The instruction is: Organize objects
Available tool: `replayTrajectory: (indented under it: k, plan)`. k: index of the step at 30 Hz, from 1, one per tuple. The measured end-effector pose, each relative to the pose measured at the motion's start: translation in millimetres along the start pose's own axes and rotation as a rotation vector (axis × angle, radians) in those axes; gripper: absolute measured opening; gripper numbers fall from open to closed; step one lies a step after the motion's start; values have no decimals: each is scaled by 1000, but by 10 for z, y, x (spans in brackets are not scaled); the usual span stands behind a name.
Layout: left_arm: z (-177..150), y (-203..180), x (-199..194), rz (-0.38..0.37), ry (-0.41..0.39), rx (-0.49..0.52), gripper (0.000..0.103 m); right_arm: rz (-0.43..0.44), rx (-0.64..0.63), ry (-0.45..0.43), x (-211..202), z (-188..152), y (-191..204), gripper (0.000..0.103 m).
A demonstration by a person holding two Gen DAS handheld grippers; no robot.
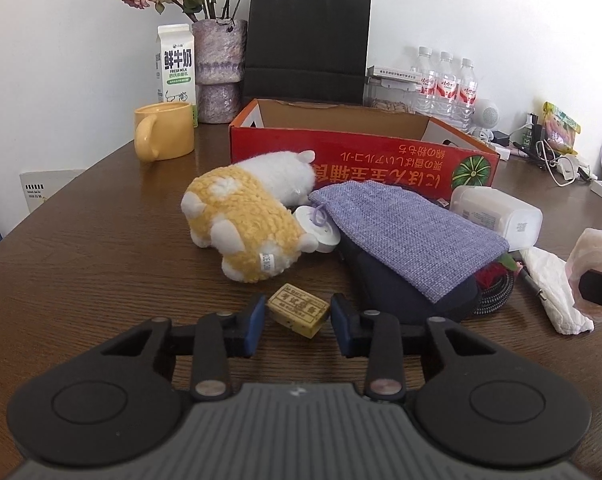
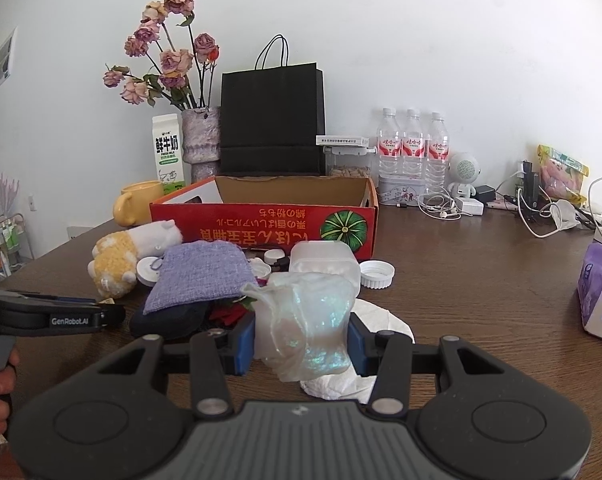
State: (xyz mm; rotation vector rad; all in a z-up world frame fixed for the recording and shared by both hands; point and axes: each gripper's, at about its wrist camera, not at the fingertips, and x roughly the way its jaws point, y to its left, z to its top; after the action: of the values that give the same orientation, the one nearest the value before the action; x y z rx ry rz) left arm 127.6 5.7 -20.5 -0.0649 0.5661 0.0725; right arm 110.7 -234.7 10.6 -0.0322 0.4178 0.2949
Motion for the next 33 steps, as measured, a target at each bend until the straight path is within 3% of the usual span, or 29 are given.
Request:
replayTrajectory:
  k: [7, 13, 23, 33]
  plan:
    - [190, -48, -269, -11, -113, 19, 36, -1, -3, -36, 56, 146, -27, 45]
    - [458, -104, -274, -15, -173, 38, 36, 15, -22, -76, 194, 376, -5, 45]
    - [1019, -223, 32, -38, -229, 16, 36, 26, -47, -140, 649, 930, 48, 45]
    - [1590, -380, 610, -18, -258, -18, 36, 52, -41, -121, 1453, 1511, 75, 45]
